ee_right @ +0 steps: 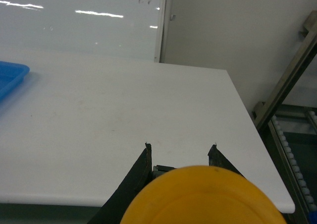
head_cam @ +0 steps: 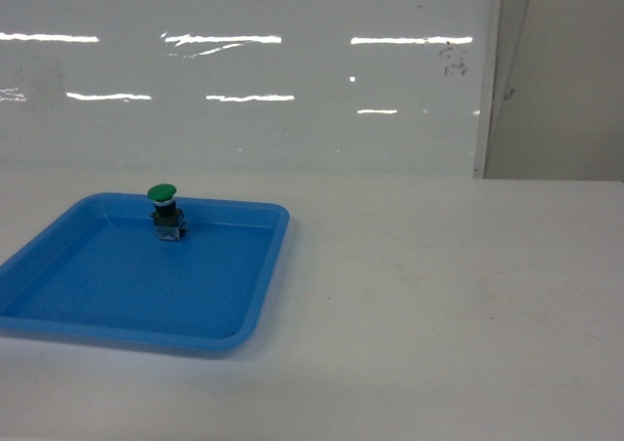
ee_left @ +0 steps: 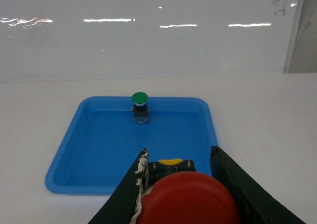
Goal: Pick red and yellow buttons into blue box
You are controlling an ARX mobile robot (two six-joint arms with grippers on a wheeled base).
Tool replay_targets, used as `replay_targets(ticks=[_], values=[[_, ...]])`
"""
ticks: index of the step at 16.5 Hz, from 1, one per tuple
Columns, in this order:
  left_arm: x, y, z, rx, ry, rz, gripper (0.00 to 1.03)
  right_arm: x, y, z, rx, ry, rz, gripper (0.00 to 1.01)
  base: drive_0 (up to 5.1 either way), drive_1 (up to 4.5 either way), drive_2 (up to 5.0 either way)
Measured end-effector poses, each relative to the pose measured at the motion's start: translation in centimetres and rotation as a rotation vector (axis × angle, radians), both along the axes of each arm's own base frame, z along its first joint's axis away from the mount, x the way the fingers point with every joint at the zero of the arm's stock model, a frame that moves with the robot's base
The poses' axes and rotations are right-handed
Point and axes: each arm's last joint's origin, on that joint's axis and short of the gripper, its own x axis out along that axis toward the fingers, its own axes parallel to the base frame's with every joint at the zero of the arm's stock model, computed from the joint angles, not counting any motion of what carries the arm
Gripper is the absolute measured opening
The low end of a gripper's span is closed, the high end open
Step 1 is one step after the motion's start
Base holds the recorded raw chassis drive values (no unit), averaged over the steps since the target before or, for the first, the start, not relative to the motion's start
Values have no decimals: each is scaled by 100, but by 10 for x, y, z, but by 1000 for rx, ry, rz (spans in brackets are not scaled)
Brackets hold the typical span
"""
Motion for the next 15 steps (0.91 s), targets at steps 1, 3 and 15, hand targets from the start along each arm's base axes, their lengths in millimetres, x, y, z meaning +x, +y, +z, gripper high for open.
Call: replay_targets(ticks=[1,3,15], values=[[0,0,0,-1,-3,0,31,0,0,0,0,1,0,28,493,-248,-248],[0,0,0,0,0,0,31,0,0,0,0,3,0,28,492,-249,-249],[0,0,0,0,-2,0,31,0,0,0,0,2,0,28,499,-245,-245]])
